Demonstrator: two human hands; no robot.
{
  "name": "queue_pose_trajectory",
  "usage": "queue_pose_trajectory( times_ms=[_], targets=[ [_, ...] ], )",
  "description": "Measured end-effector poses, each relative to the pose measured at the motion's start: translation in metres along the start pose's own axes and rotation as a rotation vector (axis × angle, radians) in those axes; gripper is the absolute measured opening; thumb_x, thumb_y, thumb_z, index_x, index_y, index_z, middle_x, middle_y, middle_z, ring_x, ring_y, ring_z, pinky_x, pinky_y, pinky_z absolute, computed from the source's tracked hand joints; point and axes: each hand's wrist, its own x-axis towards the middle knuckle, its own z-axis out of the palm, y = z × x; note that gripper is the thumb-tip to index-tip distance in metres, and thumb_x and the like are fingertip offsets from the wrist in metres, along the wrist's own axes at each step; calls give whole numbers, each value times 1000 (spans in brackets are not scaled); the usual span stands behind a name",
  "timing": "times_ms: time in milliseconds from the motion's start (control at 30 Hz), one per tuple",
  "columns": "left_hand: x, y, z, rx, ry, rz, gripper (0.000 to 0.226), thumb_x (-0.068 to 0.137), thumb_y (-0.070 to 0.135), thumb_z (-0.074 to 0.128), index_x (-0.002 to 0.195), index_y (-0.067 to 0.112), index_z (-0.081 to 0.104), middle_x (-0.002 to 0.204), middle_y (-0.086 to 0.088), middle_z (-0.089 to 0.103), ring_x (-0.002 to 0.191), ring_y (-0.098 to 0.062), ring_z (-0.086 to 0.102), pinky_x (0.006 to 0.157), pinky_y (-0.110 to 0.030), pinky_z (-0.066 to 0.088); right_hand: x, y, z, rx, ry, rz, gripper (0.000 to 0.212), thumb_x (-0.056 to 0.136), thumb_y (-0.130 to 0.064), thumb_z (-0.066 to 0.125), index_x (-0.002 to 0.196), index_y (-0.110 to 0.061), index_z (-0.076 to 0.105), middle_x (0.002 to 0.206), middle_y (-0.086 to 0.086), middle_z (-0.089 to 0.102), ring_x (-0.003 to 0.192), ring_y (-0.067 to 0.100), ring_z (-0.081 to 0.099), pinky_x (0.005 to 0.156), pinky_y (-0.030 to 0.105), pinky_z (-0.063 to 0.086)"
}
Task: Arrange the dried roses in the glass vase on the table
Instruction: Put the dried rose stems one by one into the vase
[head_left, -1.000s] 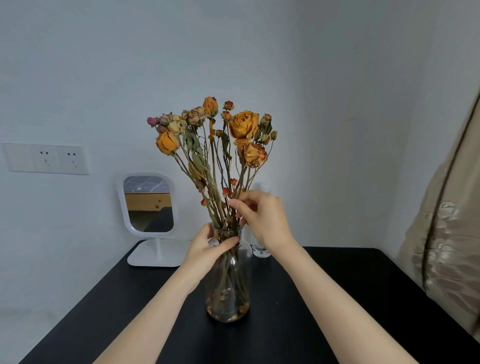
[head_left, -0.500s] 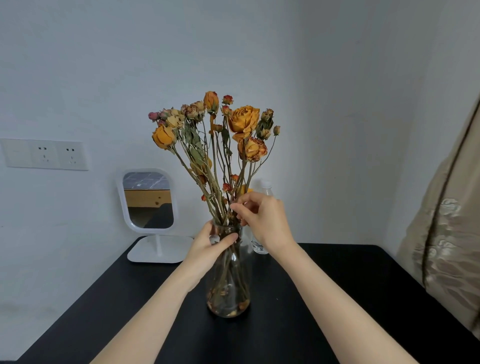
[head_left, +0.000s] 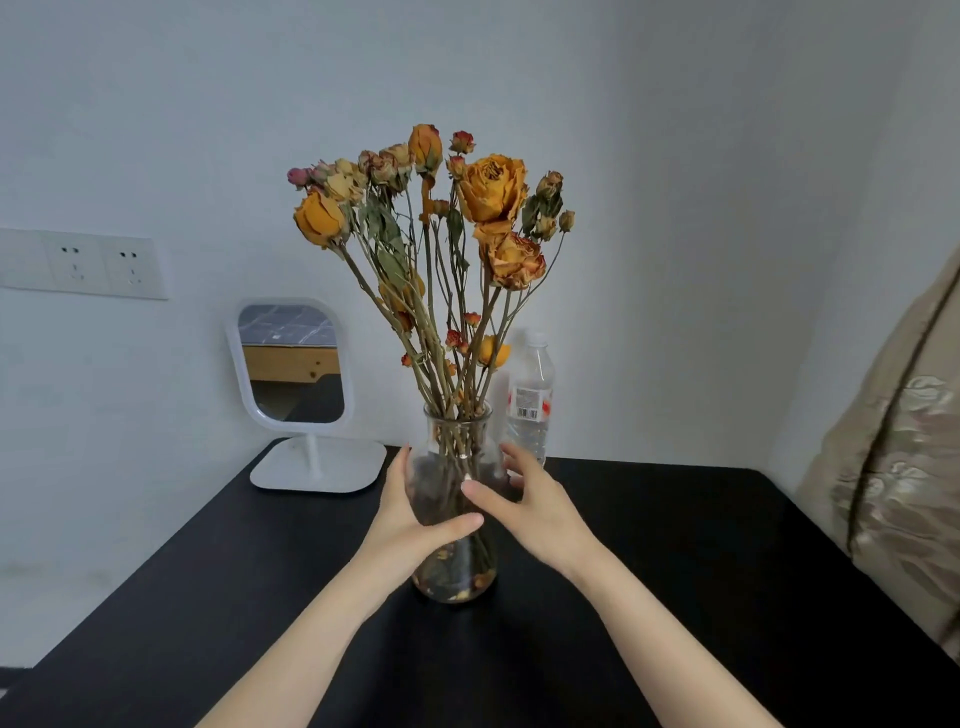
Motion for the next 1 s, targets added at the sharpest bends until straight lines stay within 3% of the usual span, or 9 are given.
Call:
queue_pose_trajectory(
  times_ms=[100,200,467,600,833,1000],
  targets=[
    [0,-11,2,12,-44,7,107,63,20,84,138,42,11,128,24,29,119,3,32,92,-14,35,3,3,6,40,-34,34,86,78,-48,67,147,-22,23,147,-1,40,135,19,38,105,30,36],
    [3,-19,1,5,-23,7,98,63,17,84,130,41,17,112,31,35,101,11,42,70,-3,42,6,5,10,47,-46,25,91,75,-45,72,147,-22,21,144,-1,44,132,19,42,107,34,38],
    [28,-27,-4,41,59,-20,106,61,23,86,138,27,14,145,0,30,130,-15,34,101,-30,37,32,12,14,38,-19,31,96,72,-46,74,148,-22,19,146,2,41,133,21,41,107,36,38],
    [49,-30,-8,53,82,-23,102,60,26,87,137,24,20,142,-1,34,132,-19,33,108,-42,35,55,14,18,26,2,50,97,72,-47,74,147,-23,18,148,4,37,134,21,38,107,36,37],
    [91,-37,-13,56,93,-27,97,61,26,85,137,25,25,140,-1,34,129,-18,35,104,-38,38,99,20,24,71,-8,82,97,73,-44,74,148,-21,16,151,6,33,138,23,33,111,42,34],
    [116,-43,-15,54,82,-23,98,64,25,83,140,23,21,145,-1,28,133,-18,31,106,-38,35,123,26,28,113,-4,99,97,75,-39,74,149,-20,13,154,8,27,140,23,28,113,38,31]
  ],
)
